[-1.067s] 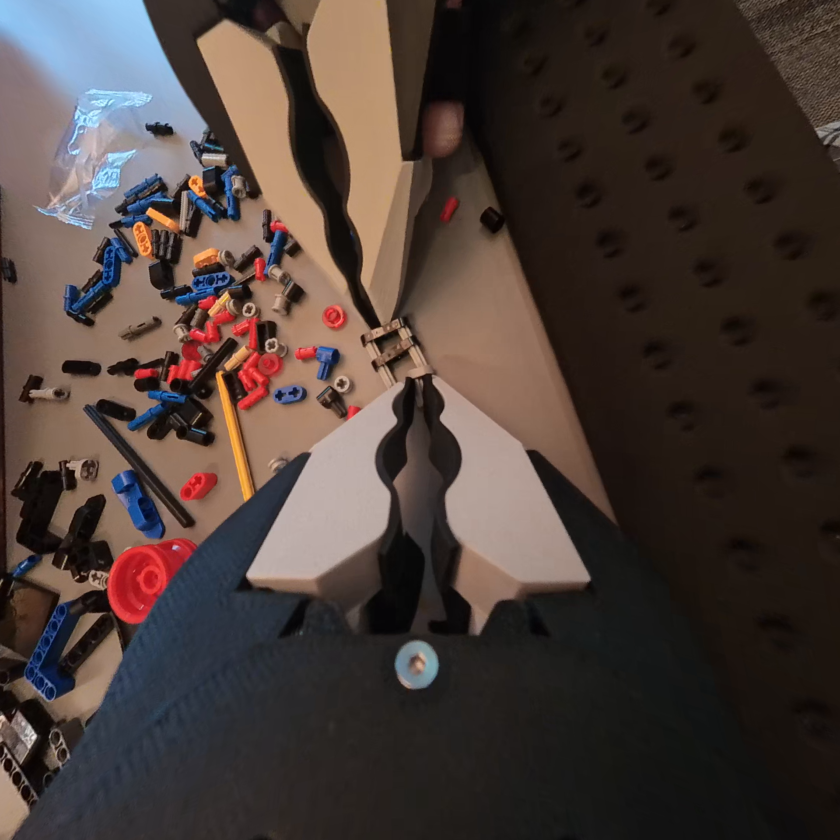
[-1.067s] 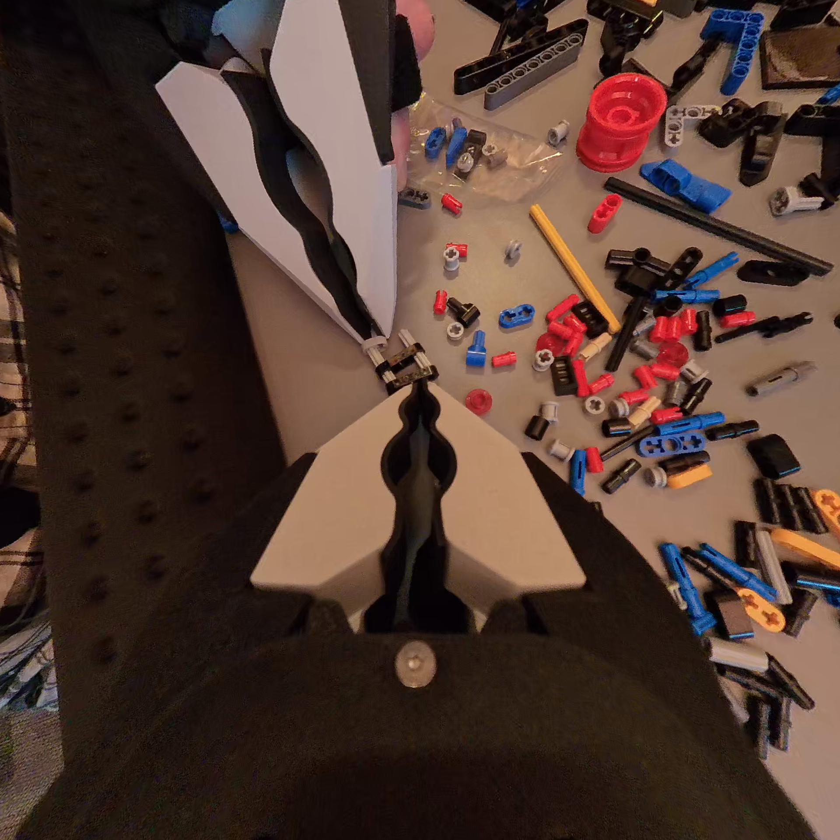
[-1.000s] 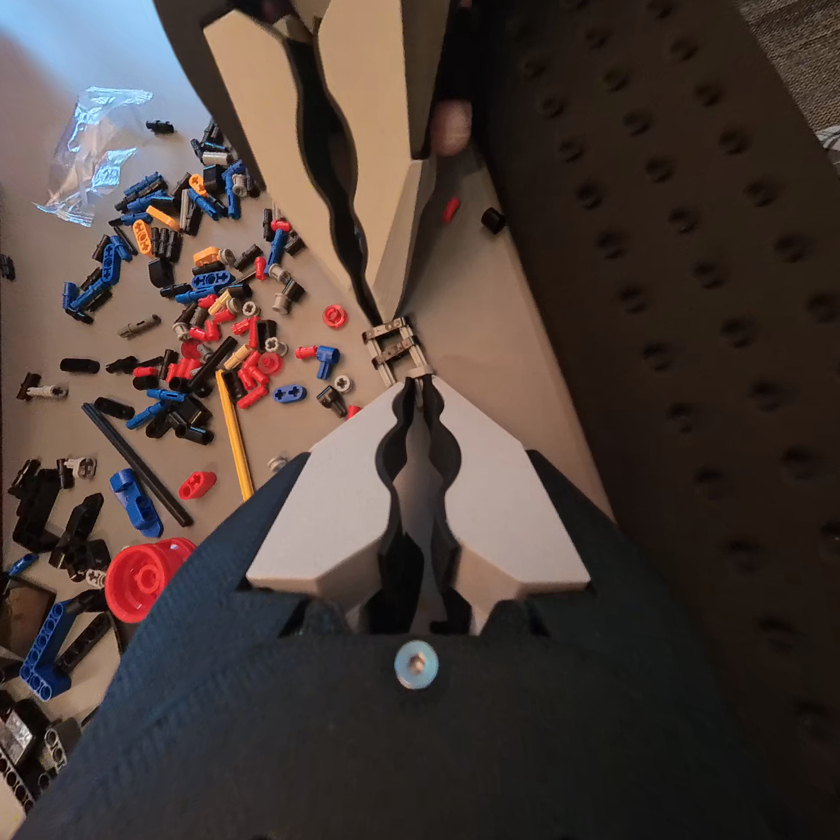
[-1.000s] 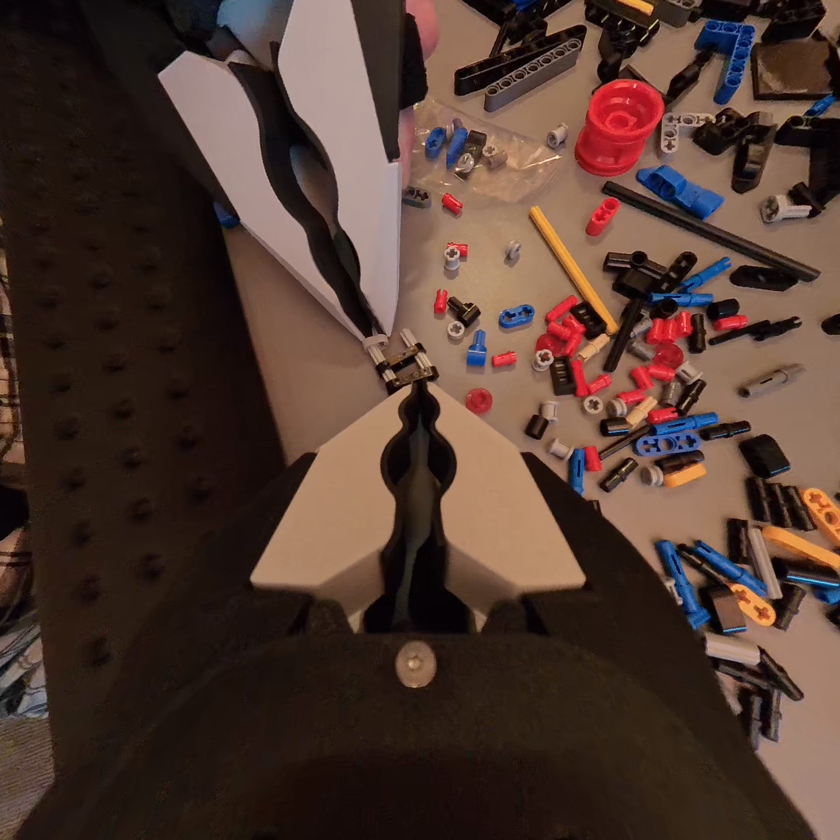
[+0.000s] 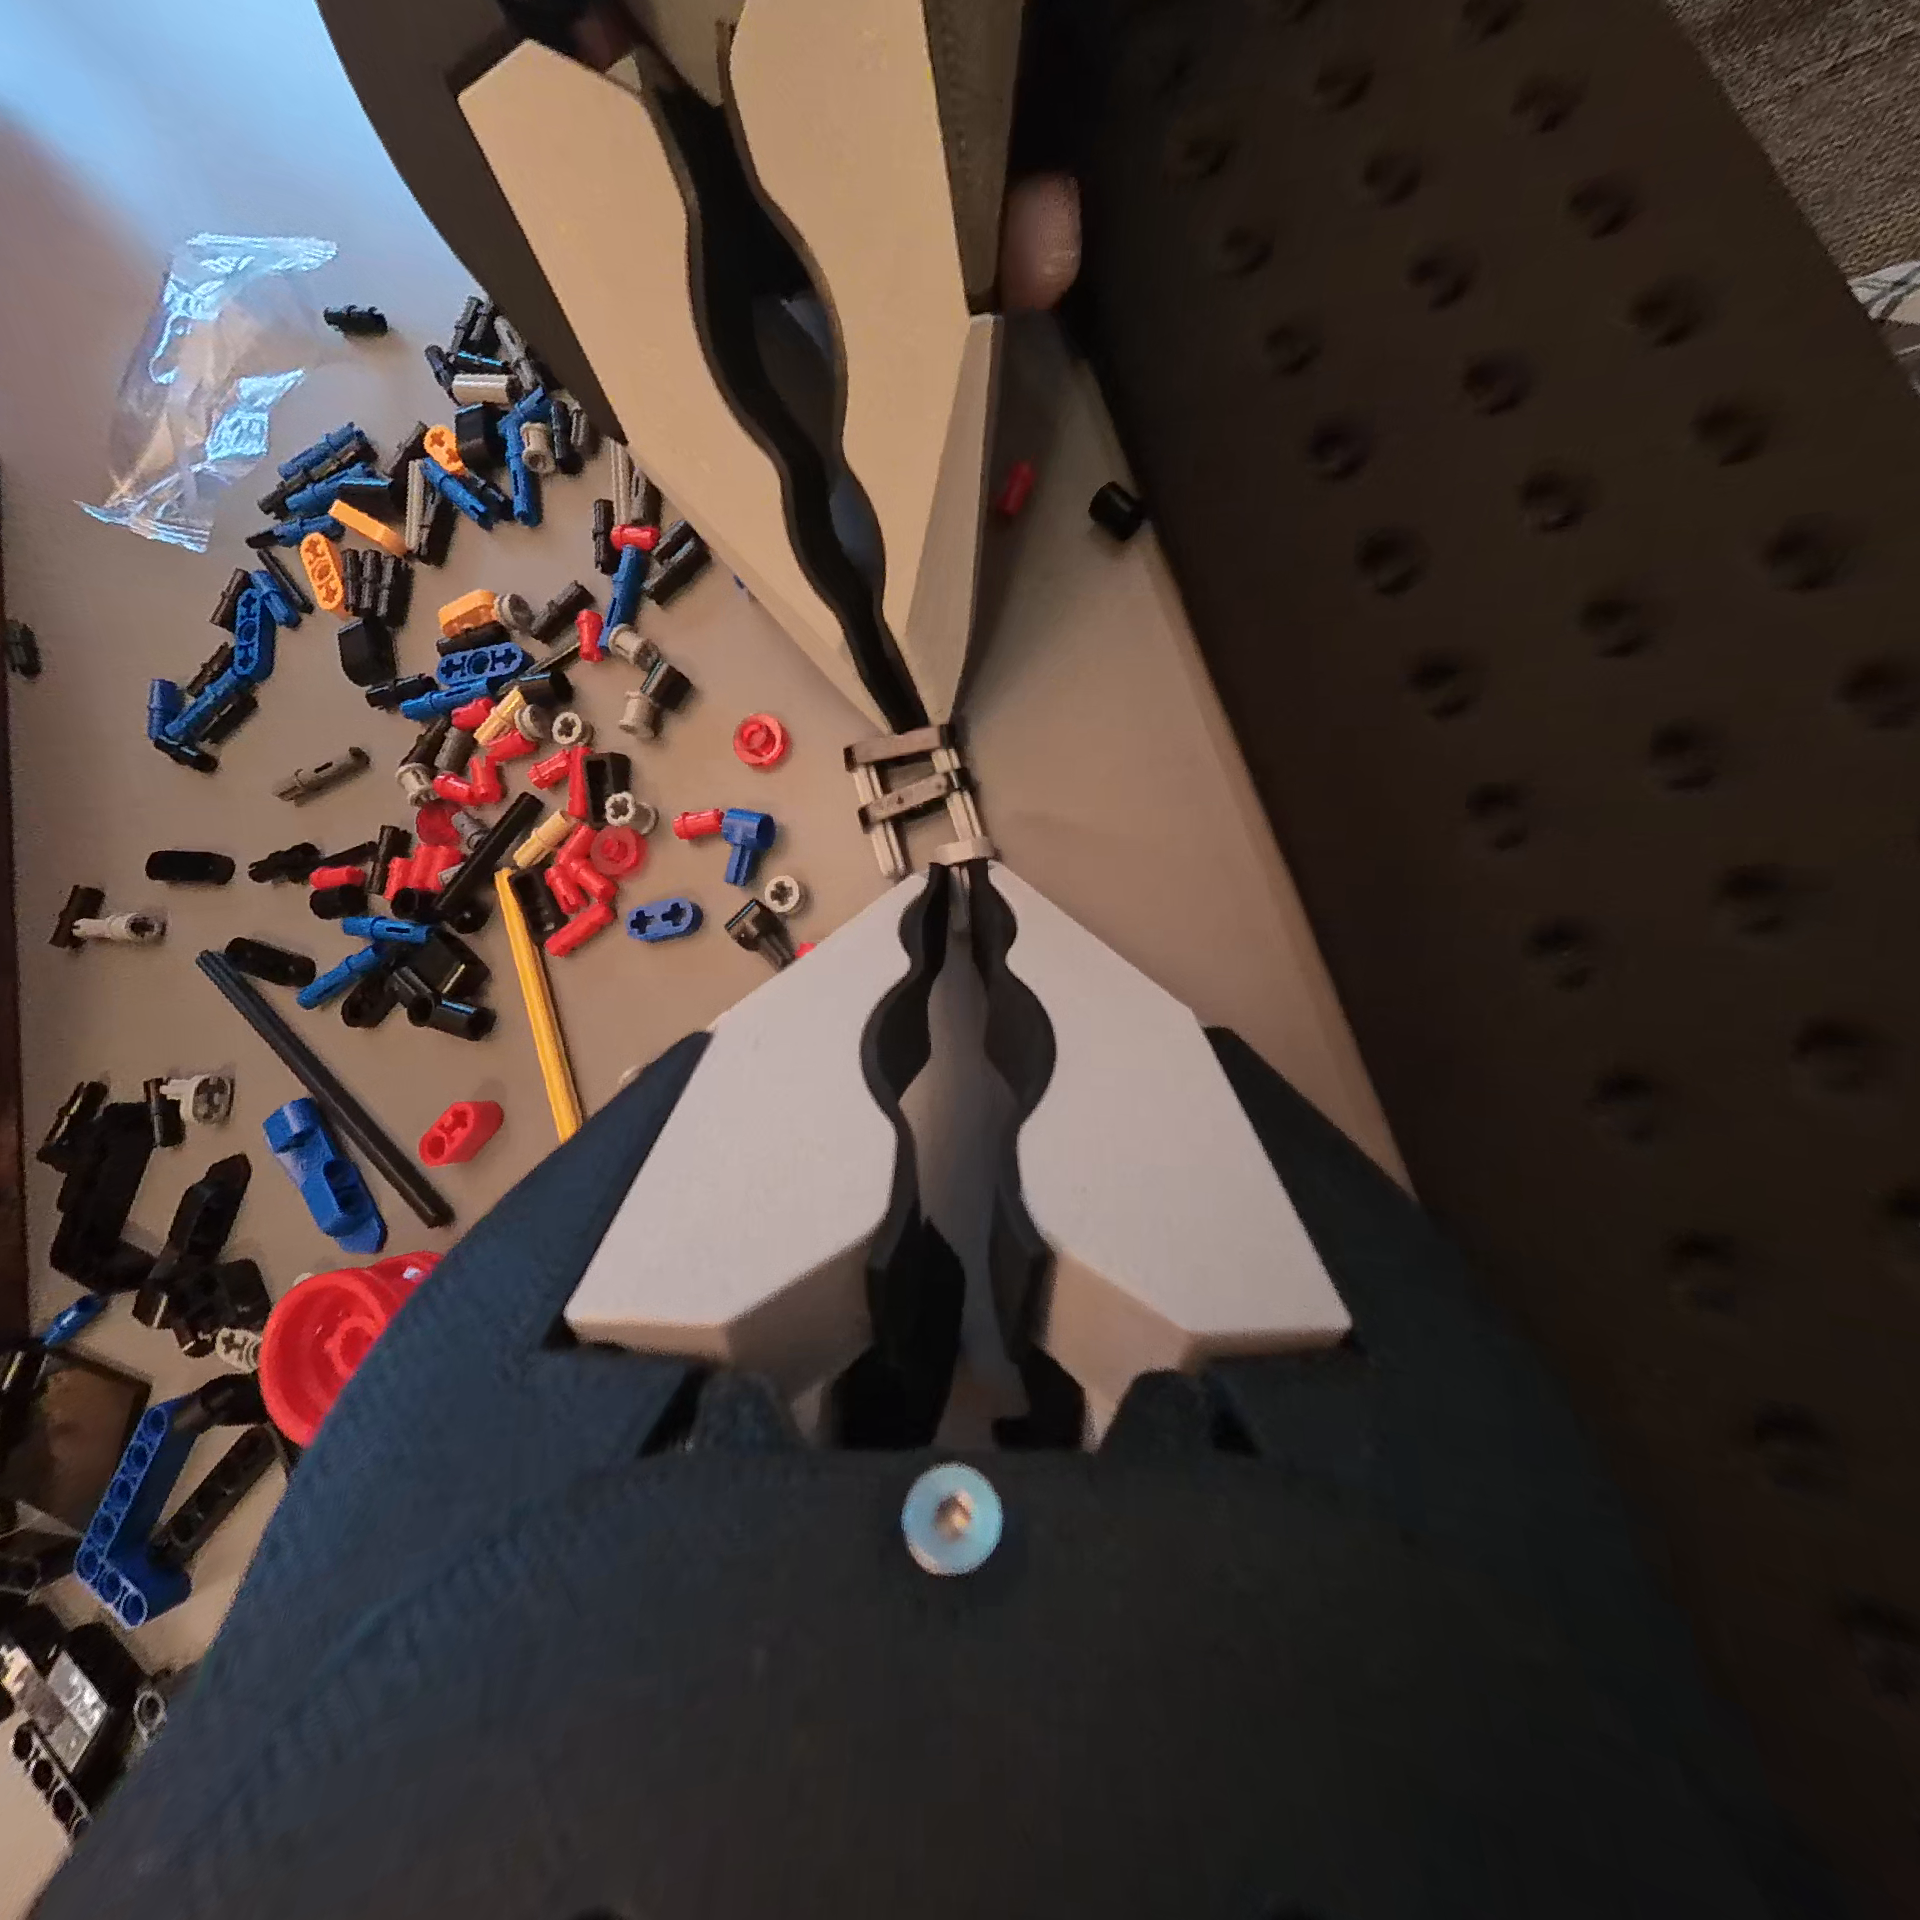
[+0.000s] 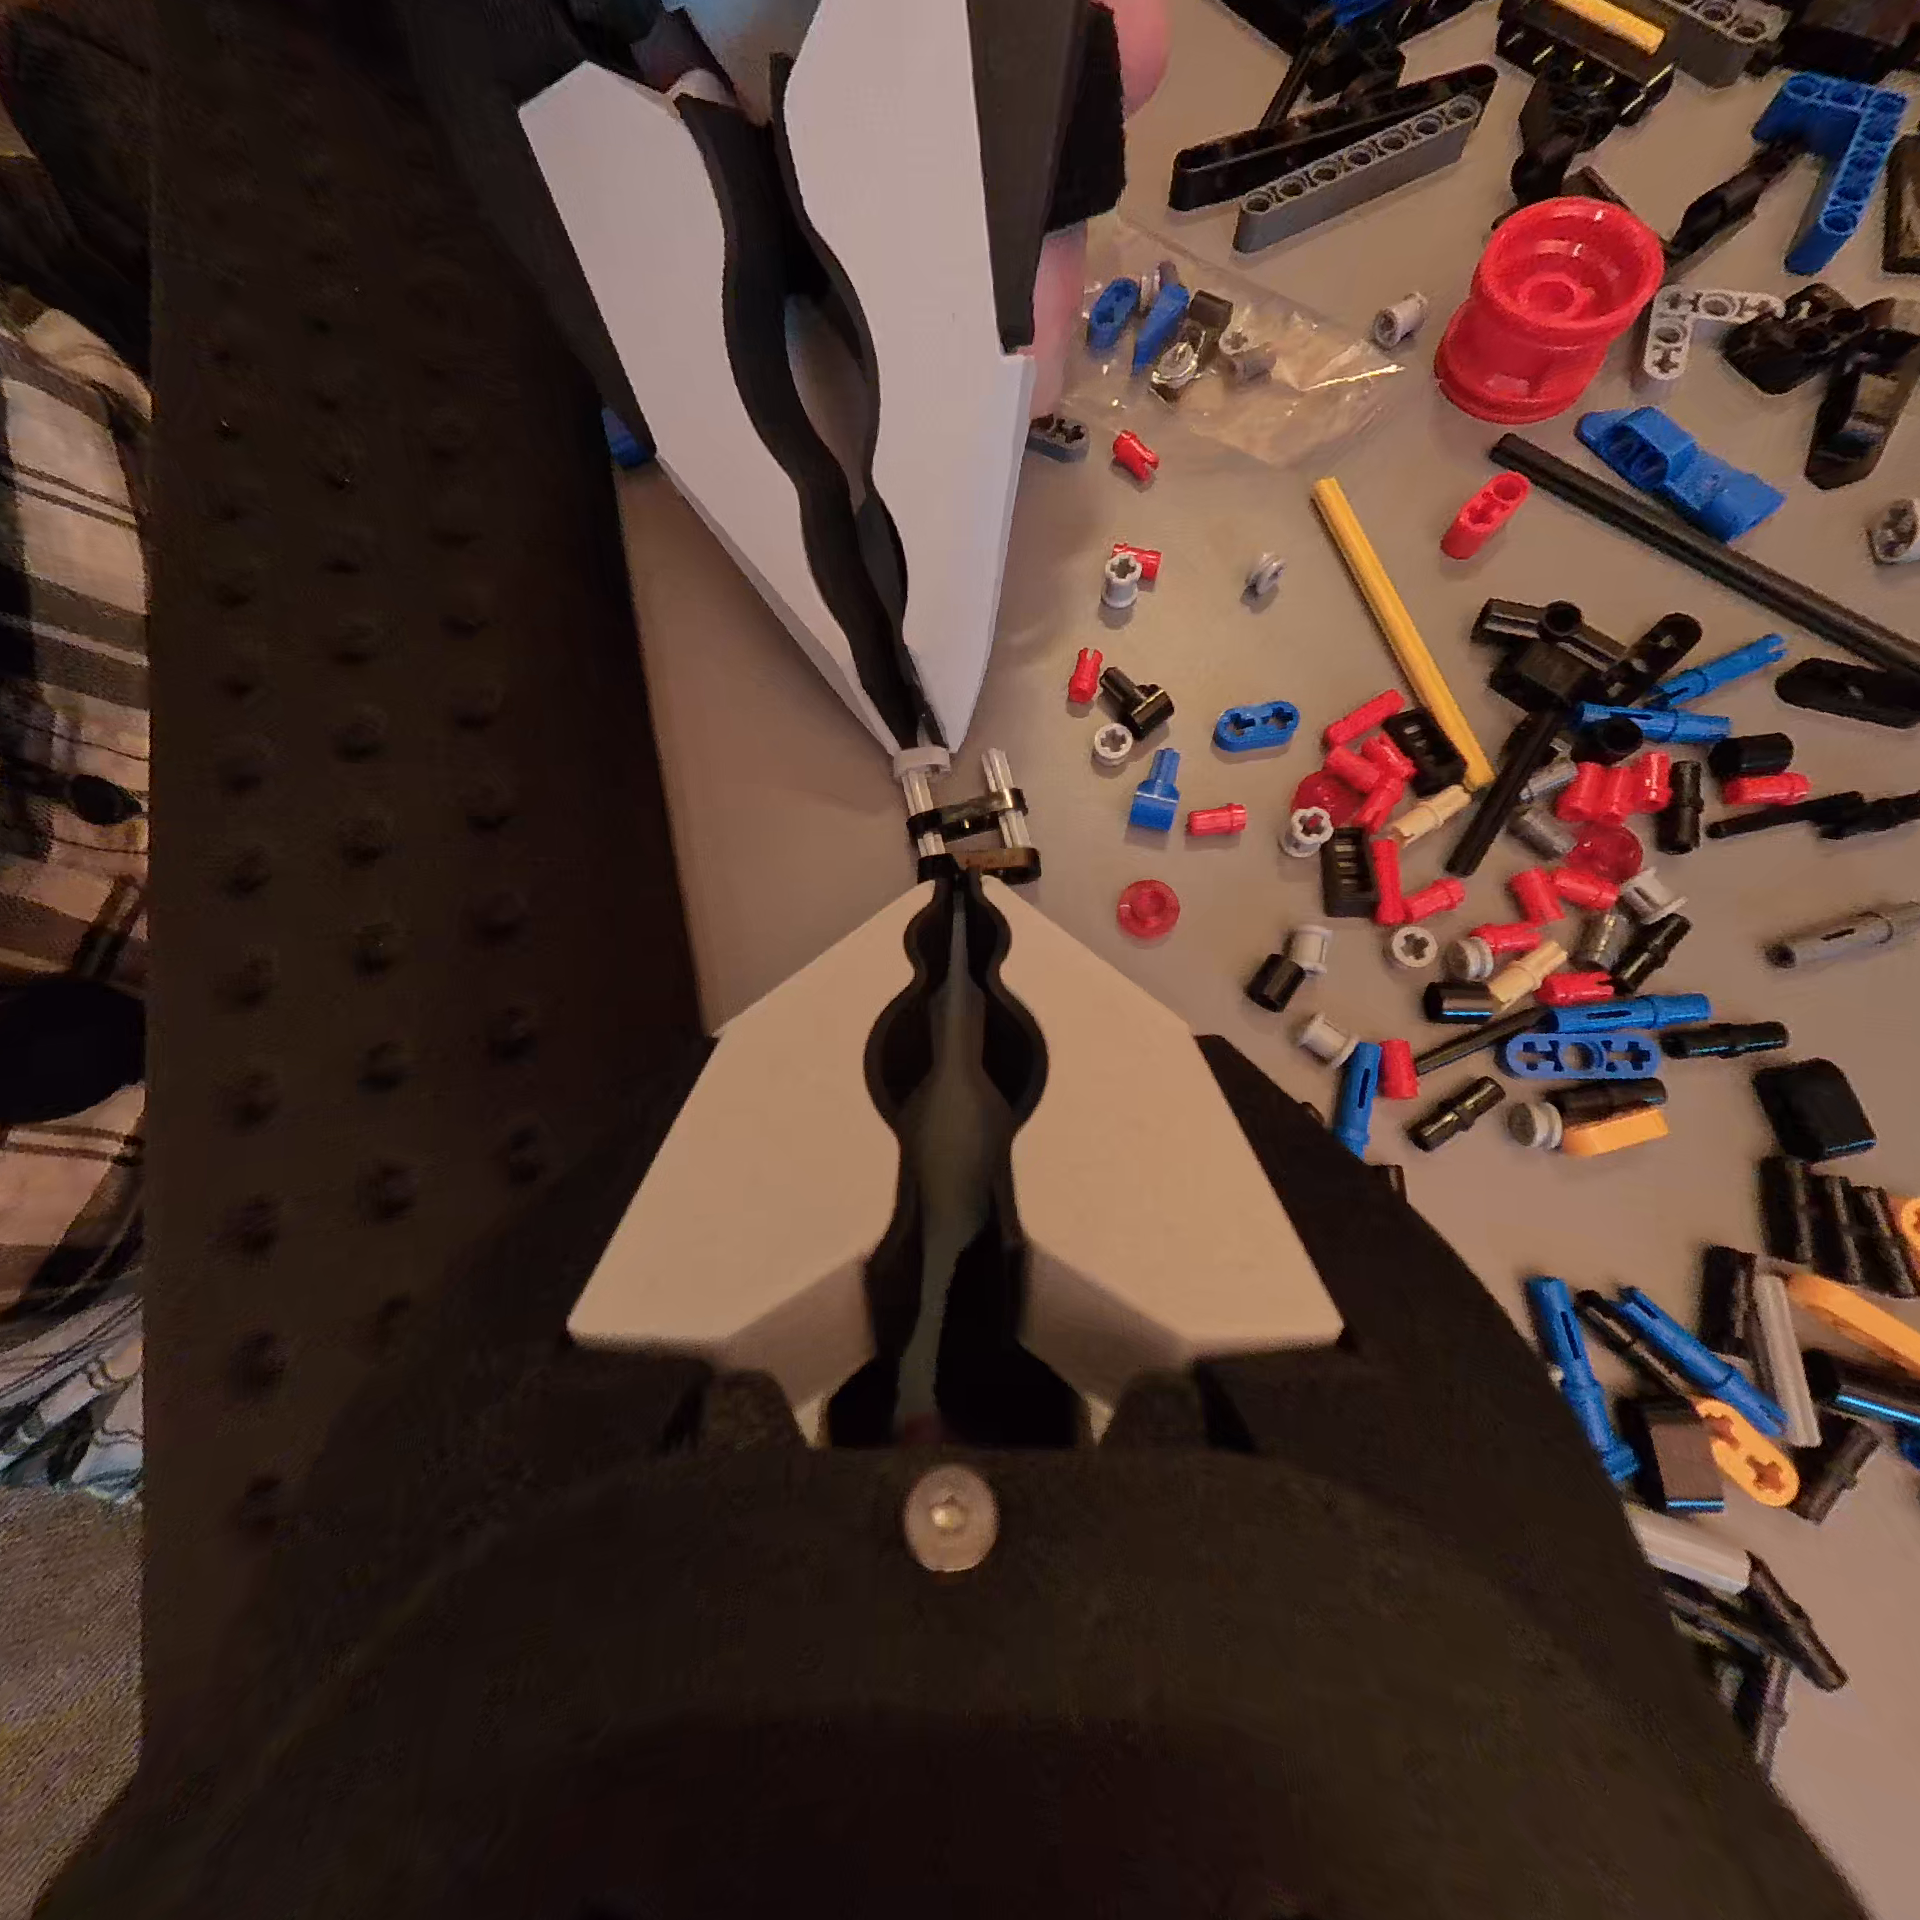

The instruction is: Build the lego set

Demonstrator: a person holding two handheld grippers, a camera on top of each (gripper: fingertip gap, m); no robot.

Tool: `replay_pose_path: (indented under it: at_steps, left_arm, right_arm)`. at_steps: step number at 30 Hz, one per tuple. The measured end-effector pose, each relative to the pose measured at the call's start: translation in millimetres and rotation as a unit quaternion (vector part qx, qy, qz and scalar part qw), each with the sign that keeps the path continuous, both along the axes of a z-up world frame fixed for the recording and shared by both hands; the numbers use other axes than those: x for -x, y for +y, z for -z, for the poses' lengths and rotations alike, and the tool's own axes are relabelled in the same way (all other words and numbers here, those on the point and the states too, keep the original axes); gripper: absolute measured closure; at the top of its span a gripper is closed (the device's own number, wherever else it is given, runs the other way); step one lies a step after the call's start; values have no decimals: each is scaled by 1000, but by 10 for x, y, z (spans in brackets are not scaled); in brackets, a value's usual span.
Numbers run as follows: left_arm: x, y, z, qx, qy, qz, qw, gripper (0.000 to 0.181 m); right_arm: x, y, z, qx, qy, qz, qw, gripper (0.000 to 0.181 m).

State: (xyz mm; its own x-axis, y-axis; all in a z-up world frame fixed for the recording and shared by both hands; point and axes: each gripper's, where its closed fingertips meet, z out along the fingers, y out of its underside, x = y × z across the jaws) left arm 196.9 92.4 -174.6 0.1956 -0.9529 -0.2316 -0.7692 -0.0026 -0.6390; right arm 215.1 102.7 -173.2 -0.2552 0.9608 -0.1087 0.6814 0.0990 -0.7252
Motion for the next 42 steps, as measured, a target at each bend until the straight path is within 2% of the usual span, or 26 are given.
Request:
replay_pose_path:
  at_steps: [2, 4, 7, 11, 16, 28, 42]
  left_arm:
    - [-2, -15, -9, 11, -6, 0, 1000, 177]
    - [16, -11, -32, 24, -12, -6, 1000, 158]
    - [-6, 25, -82, 22, -22, -17, 999, 146]
    - [-60, 58, -49, -3, -1, -10, 1000, 139]
    - [-122, 149, -26, -5, 9, 1, 1000, 159]
    - [-140, 156, -14, 14, -22, -6, 1000, 161]
    - [-137, 155, -24, 15, -32, -18, 999, 160]
  right_arm:
    - [6, 16, 6, -6, 0, 7, 1000, 181]
    - [11, 17, 8, -9, 1, 9, 1000, 181]
    - [15, 15, 8, -10, 1, 10, 1000, 181]
    - [25, 12, 8, -11, 1, 13, 1000, 181]
    - [29, 22, 6, -11, 0, 23, 1000, 181]
    - [24, 84, 5, -8, -1, 46, 999, 181]
    - [51, 83, 8, -8, -1, 27, 1000, 181]
